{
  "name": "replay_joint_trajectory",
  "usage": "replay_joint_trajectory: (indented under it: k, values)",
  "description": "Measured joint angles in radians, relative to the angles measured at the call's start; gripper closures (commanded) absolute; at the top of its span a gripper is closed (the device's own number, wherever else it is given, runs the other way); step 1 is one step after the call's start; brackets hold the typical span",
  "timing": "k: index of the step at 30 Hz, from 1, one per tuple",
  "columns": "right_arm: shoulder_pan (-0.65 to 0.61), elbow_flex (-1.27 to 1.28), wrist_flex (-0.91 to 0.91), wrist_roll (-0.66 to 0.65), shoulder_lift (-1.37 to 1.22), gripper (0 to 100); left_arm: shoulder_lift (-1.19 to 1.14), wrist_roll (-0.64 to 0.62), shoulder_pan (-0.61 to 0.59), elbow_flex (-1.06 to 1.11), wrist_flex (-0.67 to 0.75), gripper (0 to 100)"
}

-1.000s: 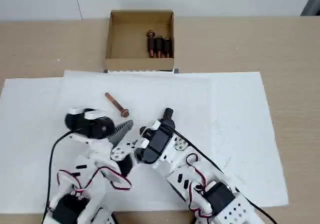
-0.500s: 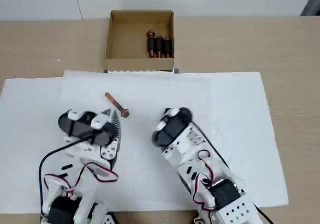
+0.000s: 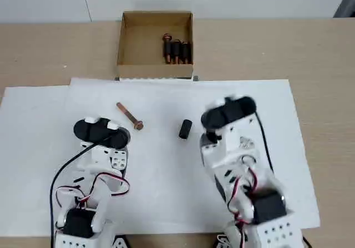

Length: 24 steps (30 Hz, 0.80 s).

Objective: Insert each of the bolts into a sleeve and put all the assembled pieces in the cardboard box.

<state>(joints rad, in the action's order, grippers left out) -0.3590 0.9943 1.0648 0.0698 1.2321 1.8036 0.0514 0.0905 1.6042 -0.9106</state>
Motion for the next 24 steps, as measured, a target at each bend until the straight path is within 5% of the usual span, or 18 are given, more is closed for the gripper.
replay_joint_trajectory:
  k: [14,24]
  values:
    - [0.003,-0.818,0.000,0.000,-0.893,99.5,-0.002,0.077,0.000,0.081,0.086,99]
    - [0.003,-1.332,0.000,-0.141,-1.395,99.5,-0.002,0.000,0.000,0.081,0.086,99]
